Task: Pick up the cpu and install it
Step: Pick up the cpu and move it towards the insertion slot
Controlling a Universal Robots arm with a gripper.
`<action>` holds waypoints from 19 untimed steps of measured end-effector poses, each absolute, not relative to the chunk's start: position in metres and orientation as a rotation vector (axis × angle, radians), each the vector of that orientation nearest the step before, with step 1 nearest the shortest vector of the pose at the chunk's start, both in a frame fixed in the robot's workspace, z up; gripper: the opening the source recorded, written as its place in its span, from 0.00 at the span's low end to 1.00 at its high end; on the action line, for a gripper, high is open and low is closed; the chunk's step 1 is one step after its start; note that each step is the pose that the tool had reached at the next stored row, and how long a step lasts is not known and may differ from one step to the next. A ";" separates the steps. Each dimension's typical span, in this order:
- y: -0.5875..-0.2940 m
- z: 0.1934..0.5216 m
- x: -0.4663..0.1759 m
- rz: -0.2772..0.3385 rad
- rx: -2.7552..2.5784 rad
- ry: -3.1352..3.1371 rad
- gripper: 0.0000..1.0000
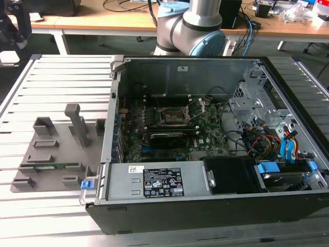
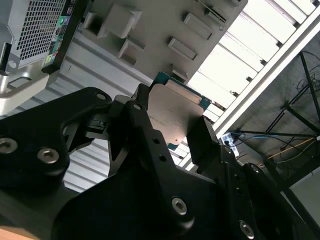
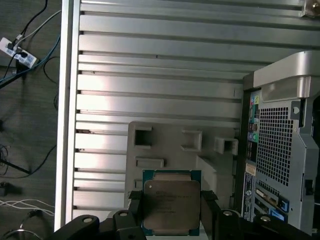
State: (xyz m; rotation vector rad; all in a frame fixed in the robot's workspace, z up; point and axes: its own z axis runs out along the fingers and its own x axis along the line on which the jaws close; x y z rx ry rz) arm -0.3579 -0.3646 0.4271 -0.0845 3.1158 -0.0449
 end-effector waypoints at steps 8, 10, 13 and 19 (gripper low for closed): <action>-0.365 0.427 -0.311 -0.047 -0.084 3.116 0.55; -0.365 0.427 -0.299 -0.048 -0.084 3.116 0.55; -0.365 0.427 -0.289 -0.048 -0.084 3.116 0.55; -0.365 0.427 -0.268 -0.050 -0.084 3.116 0.55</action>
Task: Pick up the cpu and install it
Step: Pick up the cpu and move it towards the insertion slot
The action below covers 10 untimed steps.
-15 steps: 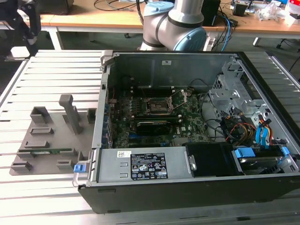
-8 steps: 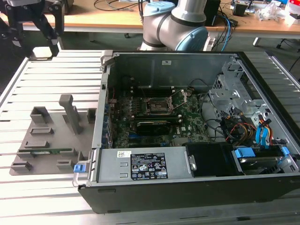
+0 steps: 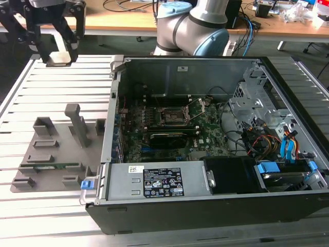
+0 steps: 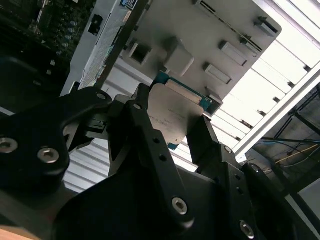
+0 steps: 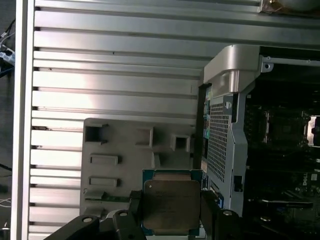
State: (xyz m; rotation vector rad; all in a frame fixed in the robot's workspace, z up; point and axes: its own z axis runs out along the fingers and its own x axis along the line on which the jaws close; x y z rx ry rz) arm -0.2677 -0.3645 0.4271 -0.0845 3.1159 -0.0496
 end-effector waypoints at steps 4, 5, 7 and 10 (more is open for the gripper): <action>-0.365 0.427 -0.247 -0.051 -0.084 3.116 0.55; -0.364 0.427 -0.239 -0.051 -0.084 3.116 0.55; -0.365 0.427 -0.232 -0.052 -0.085 3.116 0.55; -0.364 0.427 -0.214 -0.053 -0.085 3.116 0.55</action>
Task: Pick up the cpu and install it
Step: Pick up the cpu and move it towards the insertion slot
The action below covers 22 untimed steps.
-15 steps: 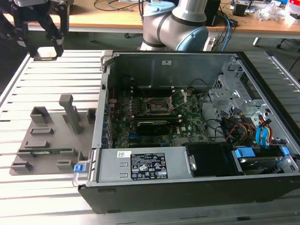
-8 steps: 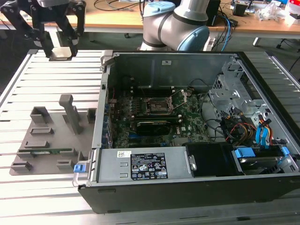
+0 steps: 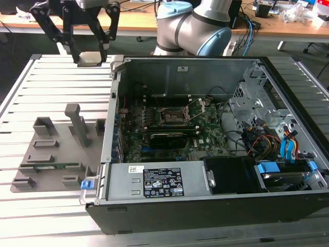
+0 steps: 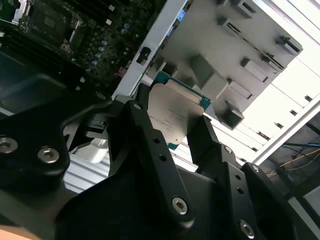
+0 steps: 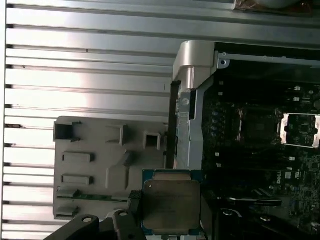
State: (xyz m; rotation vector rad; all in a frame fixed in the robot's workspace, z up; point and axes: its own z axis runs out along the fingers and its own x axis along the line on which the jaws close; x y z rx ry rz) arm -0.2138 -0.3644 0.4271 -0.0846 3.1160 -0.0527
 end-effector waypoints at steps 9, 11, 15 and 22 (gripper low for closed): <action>-0.364 0.427 -0.165 -0.055 -0.084 3.116 0.55; -0.364 0.427 -0.156 -0.056 -0.084 3.116 0.55; -0.364 0.427 -0.132 -0.057 -0.085 3.116 0.55; -0.362 0.424 -0.110 -0.057 -0.050 3.117 0.55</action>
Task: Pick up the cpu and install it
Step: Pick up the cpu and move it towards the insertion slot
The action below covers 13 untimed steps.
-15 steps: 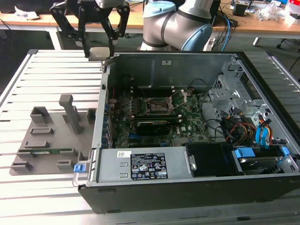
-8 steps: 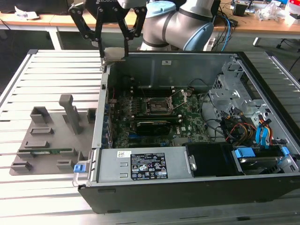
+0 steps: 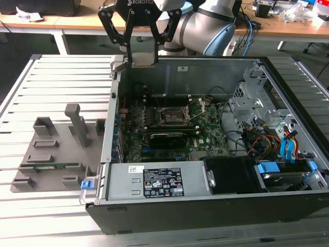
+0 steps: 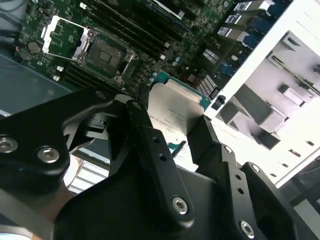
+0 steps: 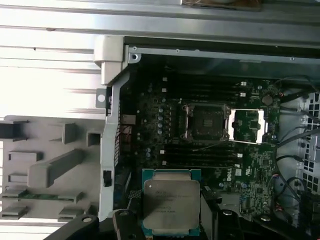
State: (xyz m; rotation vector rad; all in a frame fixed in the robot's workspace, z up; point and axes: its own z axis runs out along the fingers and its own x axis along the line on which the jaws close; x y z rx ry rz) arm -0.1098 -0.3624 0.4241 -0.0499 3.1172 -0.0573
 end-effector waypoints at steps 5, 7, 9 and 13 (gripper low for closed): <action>-0.356 0.411 -0.083 -0.058 -0.021 3.119 0.55; -0.354 0.405 -0.073 -0.058 -0.018 3.120 0.55; -0.352 0.399 -0.065 -0.058 -0.016 3.120 0.55; -0.344 0.390 -0.055 -0.061 -0.015 3.120 0.55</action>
